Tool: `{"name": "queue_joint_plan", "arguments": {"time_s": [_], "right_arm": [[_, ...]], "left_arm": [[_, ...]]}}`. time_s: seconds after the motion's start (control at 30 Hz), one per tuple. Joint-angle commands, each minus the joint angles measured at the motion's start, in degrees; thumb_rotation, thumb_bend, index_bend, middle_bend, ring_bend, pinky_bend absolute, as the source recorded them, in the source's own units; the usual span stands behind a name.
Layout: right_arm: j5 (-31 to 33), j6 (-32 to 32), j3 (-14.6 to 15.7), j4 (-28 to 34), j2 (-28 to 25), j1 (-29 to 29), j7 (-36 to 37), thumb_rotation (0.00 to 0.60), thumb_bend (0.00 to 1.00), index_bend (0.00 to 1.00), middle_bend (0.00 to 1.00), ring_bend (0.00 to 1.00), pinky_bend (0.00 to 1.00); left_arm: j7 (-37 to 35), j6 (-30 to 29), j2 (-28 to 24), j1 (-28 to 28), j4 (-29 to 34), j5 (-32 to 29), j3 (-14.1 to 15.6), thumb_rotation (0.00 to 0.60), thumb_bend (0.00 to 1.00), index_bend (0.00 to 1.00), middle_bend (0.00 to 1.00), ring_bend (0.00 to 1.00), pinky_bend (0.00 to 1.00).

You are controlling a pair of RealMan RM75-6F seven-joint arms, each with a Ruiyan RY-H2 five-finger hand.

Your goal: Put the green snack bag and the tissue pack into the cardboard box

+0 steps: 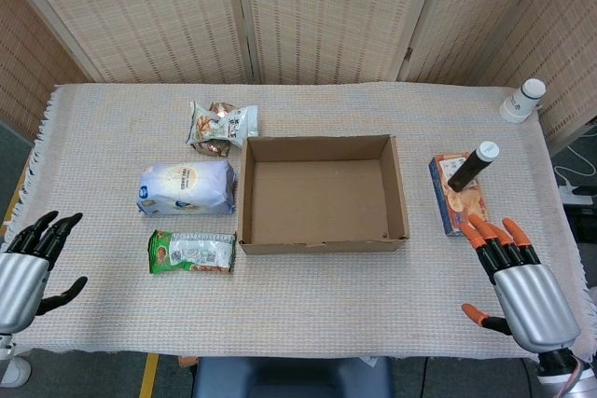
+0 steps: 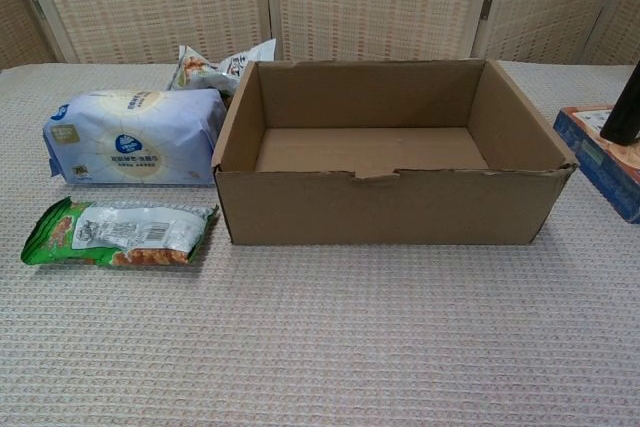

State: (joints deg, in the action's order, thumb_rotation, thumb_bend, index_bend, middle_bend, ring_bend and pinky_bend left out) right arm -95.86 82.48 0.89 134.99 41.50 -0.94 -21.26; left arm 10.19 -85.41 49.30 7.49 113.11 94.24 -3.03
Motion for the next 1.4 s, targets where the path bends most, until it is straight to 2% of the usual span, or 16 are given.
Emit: {"name": "queue_joint_plan", "arguments": {"time_s": [0.03,0.33,0.5,0.63,0.8,0.97,1.4], "right_arm": [[-0.1,-0.1,0.1,0.0,0.1,0.1,-0.2,0.600,0.00,0.04,0.01,0.00,0.00],[0.2,0.4,-0.2,0.0,-0.2,0.1,0.3,0.600,0.00,0.04,0.01,0.00,0.00],[0.3,0.5,-0.3,0.0,-0.5,0.0,0.7,0.600,0.00,0.04,0.01,0.00,0.00],[0.5,0.5,-0.4,0.0,-0.7,0.0,0.9,0.600,0.00,0.04,0.01,0.00,0.00],[0.5,0.6,-0.4,0.0,-0.8,0.0,1.0,0.600,0.00,0.04,0.01,0.00,0.00],[0.8,0.9,-0.6,0.0,-1.1,0.1,1.3,0.600,0.00,0.04,0.01,0.00,0.00],[1.8,0.2,-0.6,0.0,-1.2,-0.3,1.2,0.600,0.00,0.04,0.01,0.00,0.00]], "left_arm": [[3.3,3.9,2.7,2.2,2.1,0.9,0.5,0.600,0.23,0.07,0.15,0.07,0.22],[12.9,14.2,11.5,8.5,4.4,-5.4,-1.0,0.600,0.22,0.08,0.17,0.09,0.23],[16.5,17.8,15.9,11.2,2.8,-11.4,-2.3,0.600,0.22,0.08,0.18,0.10,0.24],[17.0,18.9,20.3,13.0,-1.2,-14.0,-3.0,0.600,0.22,0.08,0.17,0.10,0.25],[18.0,20.1,22.0,14.2,-3.7,-15.0,-3.0,0.600,0.22,0.09,0.17,0.10,0.25],[20.9,25.2,25.2,17.8,-9.5,-19.8,-3.2,0.600,0.22,0.09,0.16,0.09,0.24],[18.5,29.8,27.9,22.2,-15.6,-26.2,-3.6,0.600,0.23,0.07,0.12,0.05,0.23]]}}
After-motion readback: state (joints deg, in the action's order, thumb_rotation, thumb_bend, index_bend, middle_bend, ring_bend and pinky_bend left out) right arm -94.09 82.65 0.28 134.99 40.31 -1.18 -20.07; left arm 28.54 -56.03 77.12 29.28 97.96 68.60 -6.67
